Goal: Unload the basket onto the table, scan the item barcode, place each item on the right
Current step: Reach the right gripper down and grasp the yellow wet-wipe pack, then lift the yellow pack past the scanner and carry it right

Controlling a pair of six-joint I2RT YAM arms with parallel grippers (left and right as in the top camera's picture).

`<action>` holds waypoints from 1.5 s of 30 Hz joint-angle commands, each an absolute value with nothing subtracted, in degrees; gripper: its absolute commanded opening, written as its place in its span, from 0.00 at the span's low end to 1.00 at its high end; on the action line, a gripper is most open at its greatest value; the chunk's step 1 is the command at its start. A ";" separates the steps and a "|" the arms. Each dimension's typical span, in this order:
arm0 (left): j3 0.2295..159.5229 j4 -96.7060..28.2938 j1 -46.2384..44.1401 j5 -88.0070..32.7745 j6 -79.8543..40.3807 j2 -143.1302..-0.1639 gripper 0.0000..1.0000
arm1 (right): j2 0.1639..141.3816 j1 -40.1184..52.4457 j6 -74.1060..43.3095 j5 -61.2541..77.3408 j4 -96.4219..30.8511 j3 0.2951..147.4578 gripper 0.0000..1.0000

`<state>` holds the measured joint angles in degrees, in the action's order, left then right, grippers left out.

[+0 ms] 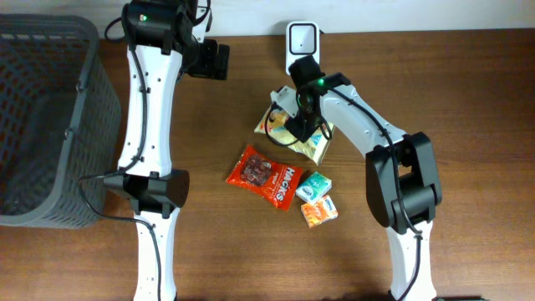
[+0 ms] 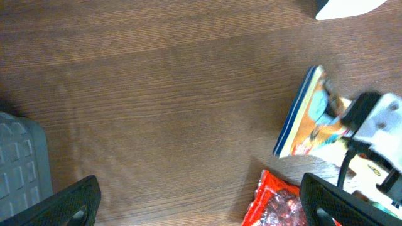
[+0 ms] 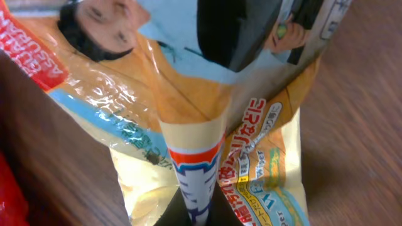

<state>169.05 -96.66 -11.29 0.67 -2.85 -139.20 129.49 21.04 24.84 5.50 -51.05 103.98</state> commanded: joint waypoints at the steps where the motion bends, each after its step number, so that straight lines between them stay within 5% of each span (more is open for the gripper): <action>1: 168.72 -96.73 -11.33 1.43 -3.42 -139.92 0.99 | 128.88 19.31 11.46 3.16 -51.68 111.00 0.04; 12: 168.72 -96.73 -11.33 1.26 -3.42 -139.92 0.99 | 128.90 17.91 -6.44 -8.32 -42.44 122.41 0.04; 19: 168.72 -96.73 -11.33 1.26 -3.42 -139.92 0.99 | 130.65 17.93 -7.07 -9.28 -29.65 122.37 0.04; 35: 168.72 -96.73 -11.33 1.26 -3.42 -139.92 0.99 | 131.85 17.91 -11.66 -14.85 -28.49 122.23 0.04; 45: 168.72 -96.73 -11.35 1.26 -3.42 -139.92 0.99 | 117.80 14.90 -11.40 -41.93 -32.60 122.32 0.04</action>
